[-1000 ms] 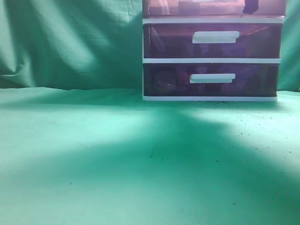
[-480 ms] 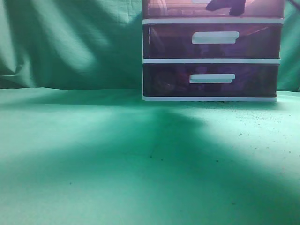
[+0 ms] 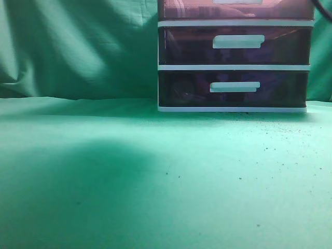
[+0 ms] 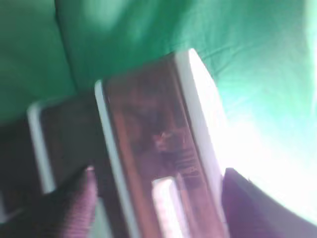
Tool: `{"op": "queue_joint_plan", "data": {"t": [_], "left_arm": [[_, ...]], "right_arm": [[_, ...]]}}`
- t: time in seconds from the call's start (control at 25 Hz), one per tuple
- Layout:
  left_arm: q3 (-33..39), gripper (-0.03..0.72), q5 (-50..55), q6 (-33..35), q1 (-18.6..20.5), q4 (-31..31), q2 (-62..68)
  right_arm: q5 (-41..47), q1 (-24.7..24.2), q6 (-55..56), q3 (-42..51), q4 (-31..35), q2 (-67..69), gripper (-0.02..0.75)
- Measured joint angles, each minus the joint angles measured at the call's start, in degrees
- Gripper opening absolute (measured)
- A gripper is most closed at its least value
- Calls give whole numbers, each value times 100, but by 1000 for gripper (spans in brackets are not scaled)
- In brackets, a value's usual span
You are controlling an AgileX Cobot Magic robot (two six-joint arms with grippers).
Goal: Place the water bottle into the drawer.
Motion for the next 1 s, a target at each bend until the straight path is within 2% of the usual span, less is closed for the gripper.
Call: {"op": "queue_joint_plan", "data": {"t": [0.2,0.32,0.52,0.8,1.0], "left_arm": [[843,70,-696,54,0,-11,-958],[1554,70,-1086,229,0,-126,-1708],[2794,70,-1520,353,0,-542,-3040],[3979,70,-1712,380,0,-755,-4515],[4460,70,-1738,380,0,-944,-5191]], "right_arm": [[1768,592,323,72,1572,-986,127],[2873,836,405,80,2295,-1456,0],[4332,908,1041,80,3422,-2195,0],[5622,912,2341,80,3591,-3154,0],[6028,912,2420,212,3846,-3941,0]]}}
